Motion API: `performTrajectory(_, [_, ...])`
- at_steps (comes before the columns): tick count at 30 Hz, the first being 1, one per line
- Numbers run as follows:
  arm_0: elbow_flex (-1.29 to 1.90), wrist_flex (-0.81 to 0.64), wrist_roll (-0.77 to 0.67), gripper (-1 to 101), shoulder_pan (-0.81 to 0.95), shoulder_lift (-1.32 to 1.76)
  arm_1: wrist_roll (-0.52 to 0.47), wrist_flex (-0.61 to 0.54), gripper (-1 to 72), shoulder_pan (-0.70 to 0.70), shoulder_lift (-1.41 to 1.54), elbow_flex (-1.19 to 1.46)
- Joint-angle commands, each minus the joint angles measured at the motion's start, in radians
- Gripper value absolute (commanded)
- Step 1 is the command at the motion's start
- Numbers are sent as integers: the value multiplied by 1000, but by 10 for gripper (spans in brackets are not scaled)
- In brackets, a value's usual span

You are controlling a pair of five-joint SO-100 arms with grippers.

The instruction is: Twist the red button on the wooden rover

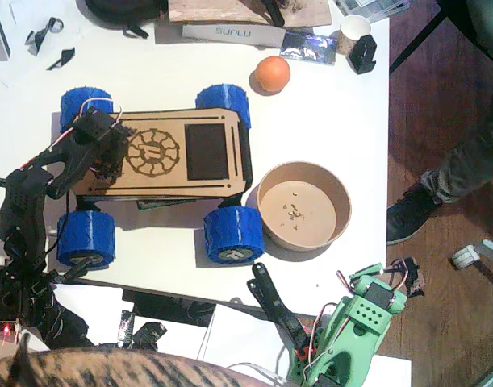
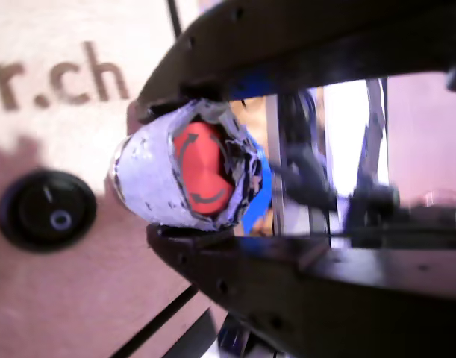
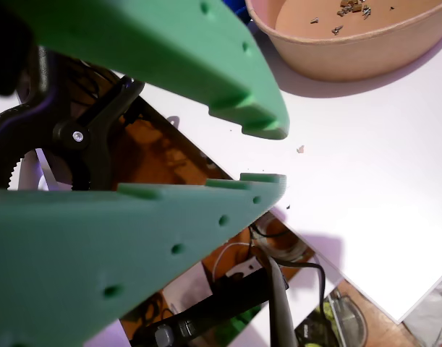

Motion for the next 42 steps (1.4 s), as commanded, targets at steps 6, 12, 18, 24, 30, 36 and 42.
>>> performTrajectory(6, [3, 66, 35, 1, 71, 94, -11, 9, 25, -2, 2, -5])
performTrajectory(12, [3, 63, 31, 108, 69, 95, -11, 9, 25, -2, 2, -5])
performTrajectory(18, [2, 67, 31, 535, 69, 100, -11, 9, 25, -2, 2, -5])
performTrajectory(24, [2, 132, 31, 502, 67, 199, -11, 9, 25, -2, 2, -5])
performTrajectory(30, [12, 212, -66, 313, 48, 376, -11, 9, 25, -2, 2, -5])
performTrajectory(36, [17, 279, -477, 55, -80, 456, -11, 9, 25, -2, 2, -5])
performTrajectory(42, [17, 290, -943, 3, -249, 552, -11, 9, 25, -2, 2, -5])
